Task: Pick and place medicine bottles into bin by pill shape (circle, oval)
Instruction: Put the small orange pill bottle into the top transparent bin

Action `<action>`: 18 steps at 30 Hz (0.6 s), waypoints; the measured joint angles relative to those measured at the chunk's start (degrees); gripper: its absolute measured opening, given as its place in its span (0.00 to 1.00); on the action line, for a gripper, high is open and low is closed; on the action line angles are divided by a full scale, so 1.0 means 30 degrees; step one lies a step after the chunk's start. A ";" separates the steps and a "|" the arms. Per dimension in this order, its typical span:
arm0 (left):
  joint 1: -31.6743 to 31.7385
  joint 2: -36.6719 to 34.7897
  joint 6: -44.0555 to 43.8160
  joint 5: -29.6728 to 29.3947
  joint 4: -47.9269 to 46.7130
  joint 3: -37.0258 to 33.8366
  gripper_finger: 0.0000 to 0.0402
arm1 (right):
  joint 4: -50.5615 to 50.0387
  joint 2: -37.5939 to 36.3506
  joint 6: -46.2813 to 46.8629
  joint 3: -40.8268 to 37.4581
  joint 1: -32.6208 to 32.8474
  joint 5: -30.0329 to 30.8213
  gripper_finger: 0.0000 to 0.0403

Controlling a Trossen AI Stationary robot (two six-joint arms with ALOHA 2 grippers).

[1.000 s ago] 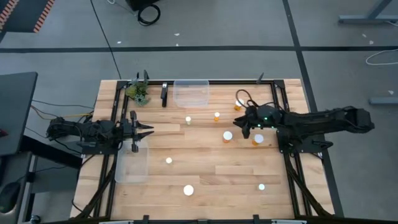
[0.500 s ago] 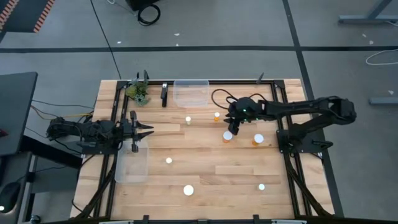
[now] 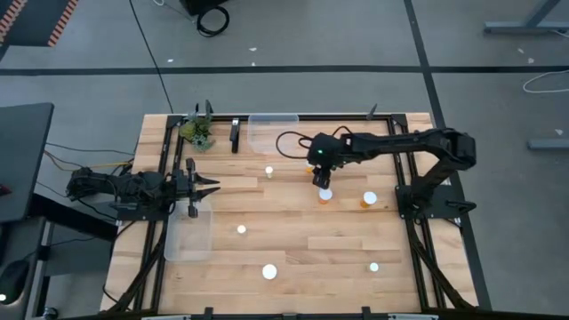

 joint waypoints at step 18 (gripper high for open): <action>-0.0004 0.0000 0.0000 0.0006 0.0000 0.0000 0.21 | -0.1992 0.3227 -0.2696 0.3057 -0.0656 0.0191 0.59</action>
